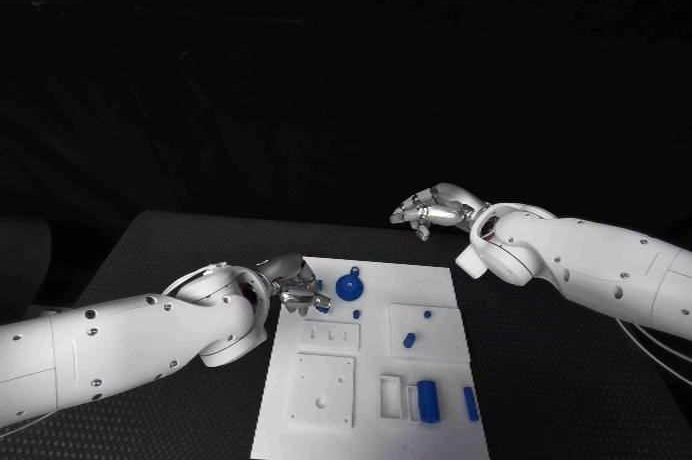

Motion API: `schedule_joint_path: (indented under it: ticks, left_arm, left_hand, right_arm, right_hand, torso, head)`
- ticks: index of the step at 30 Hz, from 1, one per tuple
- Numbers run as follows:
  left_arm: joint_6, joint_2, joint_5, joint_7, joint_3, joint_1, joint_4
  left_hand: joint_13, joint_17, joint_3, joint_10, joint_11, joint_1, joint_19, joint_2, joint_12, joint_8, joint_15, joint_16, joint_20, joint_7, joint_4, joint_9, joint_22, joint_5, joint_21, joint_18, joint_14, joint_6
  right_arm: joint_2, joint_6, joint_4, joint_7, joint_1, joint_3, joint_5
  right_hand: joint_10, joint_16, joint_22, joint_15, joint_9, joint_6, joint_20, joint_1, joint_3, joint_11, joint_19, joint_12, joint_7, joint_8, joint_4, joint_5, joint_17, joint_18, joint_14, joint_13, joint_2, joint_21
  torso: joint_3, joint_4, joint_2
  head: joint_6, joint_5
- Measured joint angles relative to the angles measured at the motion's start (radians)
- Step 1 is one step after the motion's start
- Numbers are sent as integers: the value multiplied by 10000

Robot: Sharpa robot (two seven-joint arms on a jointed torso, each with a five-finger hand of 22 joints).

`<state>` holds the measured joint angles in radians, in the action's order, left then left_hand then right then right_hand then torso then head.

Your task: Assemble the parts on the task board

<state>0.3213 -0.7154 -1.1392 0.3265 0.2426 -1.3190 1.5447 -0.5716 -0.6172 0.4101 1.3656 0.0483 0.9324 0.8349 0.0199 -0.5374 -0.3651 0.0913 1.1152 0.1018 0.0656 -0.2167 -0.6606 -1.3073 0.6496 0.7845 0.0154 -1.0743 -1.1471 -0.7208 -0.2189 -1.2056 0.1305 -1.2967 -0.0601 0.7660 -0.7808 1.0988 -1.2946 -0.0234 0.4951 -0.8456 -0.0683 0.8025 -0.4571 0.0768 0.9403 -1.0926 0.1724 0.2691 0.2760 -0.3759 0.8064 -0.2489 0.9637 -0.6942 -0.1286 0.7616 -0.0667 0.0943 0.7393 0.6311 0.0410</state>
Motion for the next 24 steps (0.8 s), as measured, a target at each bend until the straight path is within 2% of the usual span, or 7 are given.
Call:
schedule_joint_path:
  ticks: [4,5,8,10,15,19,24]
  left_arm:
    - [53,151,-444,208,1,135,-56]
    - [61,196,-545,252,3,165,-79]
    - [79,329,-836,375,4,242,-158]
    - [83,385,-998,453,3,290,-197]
    - [82,487,-1272,578,0,393,-233]
    - [80,587,-1482,673,-1,546,-310]
    - [79,651,-1652,753,-1,747,-399]
  left_hand:
    - [0,13,-12,51,19,0,0,0,0,1,32,0,0,-17,-13,-31,-2,97,47,-1,-34,-17]
    - [1,12,-12,51,19,1,0,0,0,1,32,0,0,-21,-13,-32,-5,136,47,-1,-35,-20]
    - [-9,23,-13,58,13,1,-1,1,0,2,1,0,0,-22,-14,-31,-8,193,47,0,-70,-62]
    - [-9,23,-13,88,23,1,0,1,0,4,10,0,0,-15,-14,-32,-8,244,47,-1,-83,-86]
    - [-9,33,-26,103,34,-12,36,14,0,22,5,0,37,-19,-27,-51,-7,295,91,0,-89,-92]
    - [-19,33,-27,127,26,-51,36,53,0,23,-6,0,37,-37,-28,-67,-6,389,91,-1,-101,-111]
    - [-19,44,-27,158,51,-63,36,65,0,23,8,39,36,-70,-28,-67,-5,467,91,-1,-116,-143]
  right_arm:
    - [85,-394,-8,58,-1,0,902]
    - [112,-468,1,72,0,0,1079]
    - [205,-657,12,100,-1,0,1583]
    - [245,-758,-3,111,0,0,1849]
    - [302,-910,-53,124,0,-2,2228]
    - [358,-1014,-104,125,0,-3,2460]
    - [357,-1094,-154,125,1,-3,2616]
  right_hand:
    - [218,-964,298,298,10,51,-328,220,-126,146,-549,877,102,6,-42,0,-587,-67,-362,874,-109,-902]
    - [300,-1274,403,435,11,83,-408,220,-142,228,-842,1182,140,35,-58,0,-757,-75,-571,1172,-110,-1208]
    - [214,-1913,662,789,-114,96,-679,457,-175,359,-1462,1952,195,35,-104,1,-1253,-21,-959,2129,-189,-1873]
    - [206,-2039,696,896,-166,93,-783,457,-137,367,-1570,2145,199,35,-143,1,-1388,37,-1067,2425,-189,-2014]
    - [191,-2129,722,991,-257,84,-868,549,-123,408,-1724,2344,218,35,-211,1,-1562,37,-1162,2822,-201,-2167]
    - [212,-2316,766,1071,-331,87,-958,588,-124,501,-1885,2547,221,35,-266,1,-1768,36,-1314,3187,-241,-2357]
    - [212,-2373,779,1111,-380,87,-1005,645,-95,502,-1931,2641,221,35,-294,1,-1921,38,-1354,3457,-290,-2432]
  torso:
    - [8,0,-7]
    - [8,5,-8]
    - [8,9,-13]
    - [8,11,-15]
    - [20,8,-29]
    - [44,2,-43]
    - [46,-1,-39]
  head:
    - [58,-3]
    - [71,-3]
    - [89,5]
    - [100,7]
    - [136,-5]
    - [176,-30]
    - [183,-36]
